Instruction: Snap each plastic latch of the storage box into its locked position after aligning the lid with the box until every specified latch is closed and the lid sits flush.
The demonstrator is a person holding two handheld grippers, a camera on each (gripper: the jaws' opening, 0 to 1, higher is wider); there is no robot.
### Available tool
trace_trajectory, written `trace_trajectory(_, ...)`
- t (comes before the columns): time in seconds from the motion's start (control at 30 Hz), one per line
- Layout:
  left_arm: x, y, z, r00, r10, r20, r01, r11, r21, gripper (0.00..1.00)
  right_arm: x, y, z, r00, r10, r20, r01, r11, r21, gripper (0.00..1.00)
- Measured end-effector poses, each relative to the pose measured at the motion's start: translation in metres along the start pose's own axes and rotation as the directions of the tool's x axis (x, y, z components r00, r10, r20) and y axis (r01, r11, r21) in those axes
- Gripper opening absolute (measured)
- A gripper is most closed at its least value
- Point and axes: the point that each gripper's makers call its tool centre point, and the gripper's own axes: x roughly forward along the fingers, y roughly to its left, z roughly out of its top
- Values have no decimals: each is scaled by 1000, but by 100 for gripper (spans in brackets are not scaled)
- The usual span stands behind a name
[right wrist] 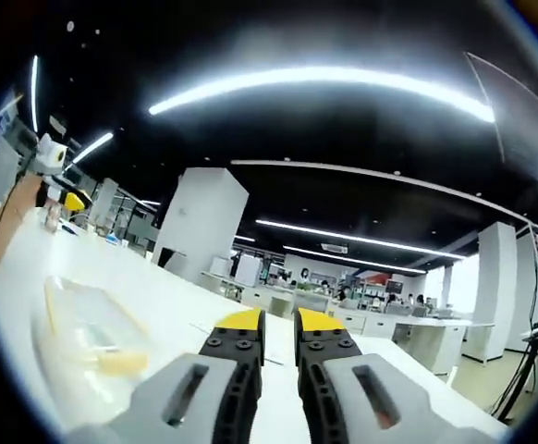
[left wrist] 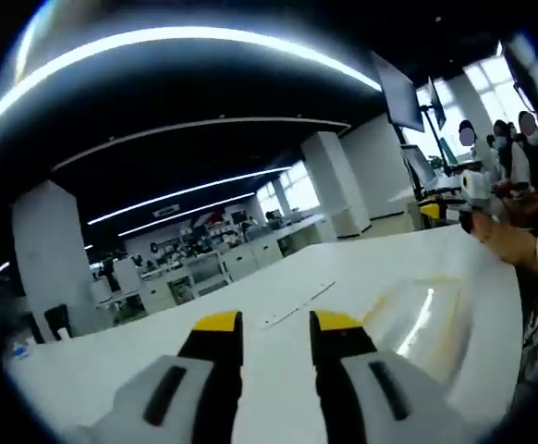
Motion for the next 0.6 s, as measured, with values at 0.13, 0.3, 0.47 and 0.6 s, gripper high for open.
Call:
trace_trajectory(0.13, -12, 18, -9, 993, 112, 27, -111, 993, -32, 31, -1, 2, 4, 1000, 5, 11, -5, 1000, -16, 11)
trace_trajectory(0.3, -25, 35, -22, 974, 225, 38, -223, 973, -52, 32, -6, 0, 11, 999, -7, 31, 8, 999, -42, 11)
trace_trajectory(0.47, -35, 48, -49, 951, 309, 19, -307, 949, -70, 32, -27, -5, 16, 997, -40, 68, 43, 998, -46, 12)
trace_trajectory(0.6, -36, 53, -49, 943, 332, 26, -330, 942, -57, 32, -28, -14, 11, 993, -81, 80, 83, 996, -24, 12)
